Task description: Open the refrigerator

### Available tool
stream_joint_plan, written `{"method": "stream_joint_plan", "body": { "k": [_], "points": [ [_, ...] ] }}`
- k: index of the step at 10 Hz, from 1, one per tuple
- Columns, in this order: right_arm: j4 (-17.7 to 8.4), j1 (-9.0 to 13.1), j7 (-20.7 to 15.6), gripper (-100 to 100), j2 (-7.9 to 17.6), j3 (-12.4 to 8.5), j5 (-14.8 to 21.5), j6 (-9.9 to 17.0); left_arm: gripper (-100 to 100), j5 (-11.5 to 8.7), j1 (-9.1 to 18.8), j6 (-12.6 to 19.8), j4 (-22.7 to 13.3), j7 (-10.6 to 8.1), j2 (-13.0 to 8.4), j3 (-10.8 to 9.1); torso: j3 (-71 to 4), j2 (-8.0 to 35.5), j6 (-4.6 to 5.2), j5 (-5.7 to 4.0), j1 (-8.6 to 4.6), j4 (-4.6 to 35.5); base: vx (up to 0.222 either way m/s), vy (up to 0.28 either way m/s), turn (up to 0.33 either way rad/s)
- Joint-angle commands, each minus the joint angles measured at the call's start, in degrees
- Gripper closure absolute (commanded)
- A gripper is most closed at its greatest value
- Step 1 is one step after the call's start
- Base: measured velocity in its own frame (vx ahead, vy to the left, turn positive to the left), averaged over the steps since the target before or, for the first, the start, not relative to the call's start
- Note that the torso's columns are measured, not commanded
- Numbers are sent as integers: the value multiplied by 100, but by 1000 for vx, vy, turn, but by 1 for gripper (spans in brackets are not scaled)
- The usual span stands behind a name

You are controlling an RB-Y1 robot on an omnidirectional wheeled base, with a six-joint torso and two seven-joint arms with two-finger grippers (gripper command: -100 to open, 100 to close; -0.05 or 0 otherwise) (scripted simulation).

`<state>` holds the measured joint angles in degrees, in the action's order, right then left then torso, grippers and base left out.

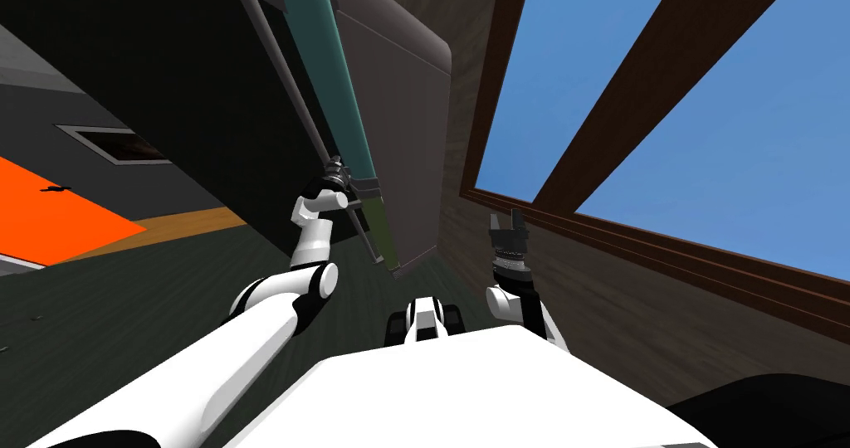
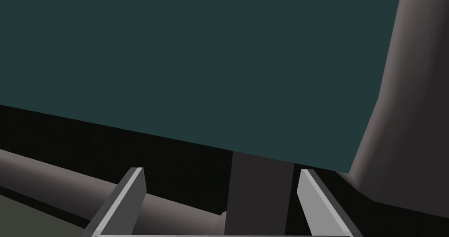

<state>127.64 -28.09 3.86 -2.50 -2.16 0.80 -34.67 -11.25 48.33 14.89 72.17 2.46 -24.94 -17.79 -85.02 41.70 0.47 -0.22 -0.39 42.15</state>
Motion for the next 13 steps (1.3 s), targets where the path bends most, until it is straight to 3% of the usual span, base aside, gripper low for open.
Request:
{"method": "stream_joint_plan", "body": {
  "k": [1,2,3,5,6,7,9,10,11,12,13],
  "points": [
    [0,0,0,0,0,0,0,0,-100,-103,134,-193,-477,-128,-186,217,4,5,3,-6,-6,7,-3,-33,10],
    [0,0,0,0,0,0,0,0,-100,-103,134,-193,-559,-128,-186,217,0,-3,11,2,4,-8,6,-1,-17],
    [0,0,0,0,1,0,0,0,-100,-322,334,-492,-816,-357,-501,465,-7,-14,14,10,11,-22,-15,-58,89],
    [0,0,0,0,0,0,0,0,-100,-322,334,-525,-1207,-357,-577,556,-5,-9,-8,5,10,-6,-5,-58,46],
    [0,0,0,0,0,0,0,0,-100,-322,334,-525,-1218,-357,-577,556,-2,-8,-5,20,28,-23,0,0,0],
    [0,0,0,0,1,0,0,0,-100,-541,533,-833,-1459,-585,-895,818,-7,-15,-2,27,41,-30,-10,-50,76],
    [0,0,0,0,0,0,0,0,-100,-541,533,-857,-1842,-585,-968,894,9,10,-27,15,28,-2,-9,-53,31],
    [0,0,0,0,0,0,0,0,-100,-759,733,-1163,-2039,-813,-1227,1146,16,18,-24,25,40,-12,-19,-71,92],
    [0,0,0,0,0,0,0,0,-100,-759,733,-1189,-2143,-813,-1360,1232,25,32,-38,23,34,0,-20,-75,55],
    [0,0,0,0,0,0,0,0,-100,-759,733,-1189,-2375,-813,-1360,1232,38,49,-44,20,38,12,1,-33,-3],
    [0,0,0,0,0,0,0,0,-100,-978,932,-1511,-2676,-1041,-1655,1568,43,55,-44,25,49,12,-18,-61,86]
  ]
}}
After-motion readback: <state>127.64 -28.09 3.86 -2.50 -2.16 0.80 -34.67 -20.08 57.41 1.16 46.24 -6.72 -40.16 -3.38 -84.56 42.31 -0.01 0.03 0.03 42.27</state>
